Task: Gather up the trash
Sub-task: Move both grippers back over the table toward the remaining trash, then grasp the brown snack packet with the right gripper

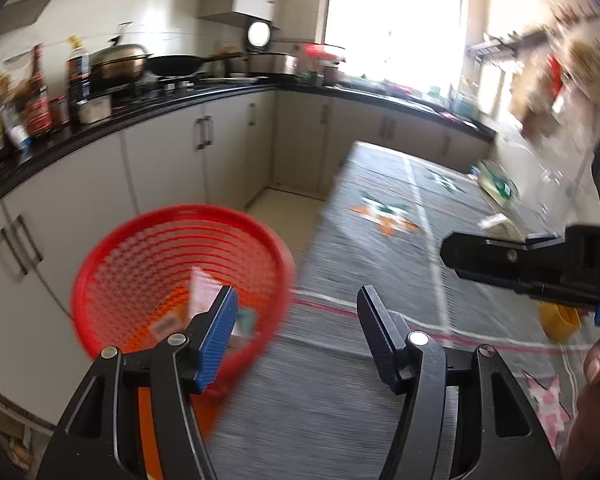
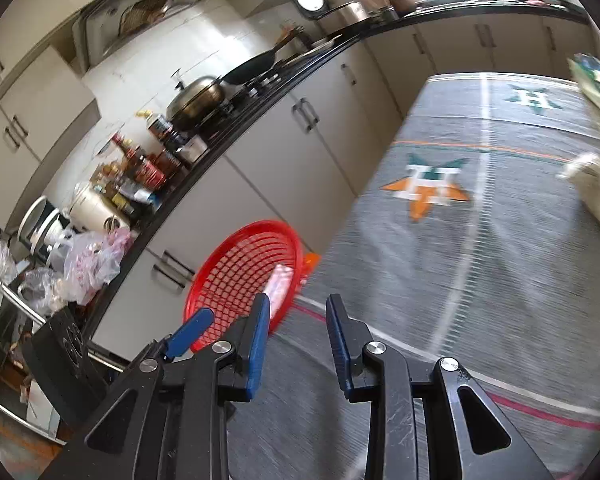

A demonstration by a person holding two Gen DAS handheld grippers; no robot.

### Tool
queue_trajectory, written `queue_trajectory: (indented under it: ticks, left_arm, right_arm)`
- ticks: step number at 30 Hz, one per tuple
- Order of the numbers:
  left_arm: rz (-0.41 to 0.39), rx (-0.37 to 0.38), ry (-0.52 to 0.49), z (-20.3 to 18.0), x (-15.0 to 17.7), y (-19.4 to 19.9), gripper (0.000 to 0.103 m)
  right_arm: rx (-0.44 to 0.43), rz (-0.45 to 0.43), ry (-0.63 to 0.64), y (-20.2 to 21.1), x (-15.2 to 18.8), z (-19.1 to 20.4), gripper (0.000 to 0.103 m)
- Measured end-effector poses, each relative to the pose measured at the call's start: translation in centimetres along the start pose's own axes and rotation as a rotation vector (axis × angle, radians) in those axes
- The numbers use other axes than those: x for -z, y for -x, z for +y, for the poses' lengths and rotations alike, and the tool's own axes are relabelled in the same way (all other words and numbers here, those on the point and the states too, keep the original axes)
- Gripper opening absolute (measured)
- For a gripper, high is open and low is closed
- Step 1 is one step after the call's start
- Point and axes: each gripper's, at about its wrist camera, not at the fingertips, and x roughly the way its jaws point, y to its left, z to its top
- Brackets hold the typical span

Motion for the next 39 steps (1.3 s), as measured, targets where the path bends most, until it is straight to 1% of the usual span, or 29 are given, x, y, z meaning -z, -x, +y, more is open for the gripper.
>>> queue_trajectory:
  ticks: [5,9,14,17,20,24,25,27,28,29,31,34,39]
  left_arm:
    - [0.025,0.039,-0.086,-5.1,0.9,-0.3,0.061]
    - [0.048,0.075,-0.154,-8.9,1.5,-0.4,0.064]
    - [0.070,0.116,-0.228,-13.0,2.3,-0.4,0.065]
    - [0.080,0.138,-0.262,-14.7,2.8,-0.2,0.067]
    - [0.091,0.155,-0.294,-16.3,3.3,-0.2,0.068]
    - [0.111,0.187,-0.311,-17.4,3.5,-0.4,0.070]
    - [0.114,0.192,-0.314,-17.6,3.6,-0.4,0.070]
    - [0.119,0.201,-0.322,-18.1,3.6,-0.4,0.071]
    - [0.121,0.207,-0.326,-18.3,3.7,-0.4,0.073]
    - [0.121,0.211,-0.329,-18.5,3.7,-0.3,0.073]
    - [0.120,0.218,-0.337,-18.7,3.7,-0.3,0.075]
    - [0.119,0.225,-0.351,-19.2,3.9,-0.1,0.077]
    - [0.126,0.239,-0.366,-20.0,3.7,-0.1,0.077]
  right_arm:
    - [0.024,-0.045,-0.048,3.6,0.6,-3.4,0.036]
    - [0.048,-0.080,-0.101,6.7,1.2,-6.5,0.036]
    - [0.068,-0.137,-0.168,10.9,1.8,-10.3,0.036]
    - [0.097,-0.183,-0.200,13.6,2.0,-12.1,0.037]
    - [0.147,-0.232,-0.236,16.4,2.0,-14.2,0.039]
    - [0.258,-0.294,-0.309,20.0,1.9,-17.6,0.042]
    - [0.308,-0.300,-0.329,20.8,1.7,-18.6,0.045]
    - [0.396,-0.308,-0.366,21.8,1.6,-20.3,0.046]
    - [0.435,-0.311,-0.393,22.2,1.6,-21.2,0.051]
    - [0.489,-0.299,-0.418,22.3,1.4,-22.2,0.058]
    - [0.544,-0.257,-0.433,21.9,1.0,-23.5,0.059]
    - [0.569,-0.210,-0.465,21.1,1.1,-25.7,0.059]
    - [0.610,-0.170,-0.453,19.4,1.5,-26.9,0.059]
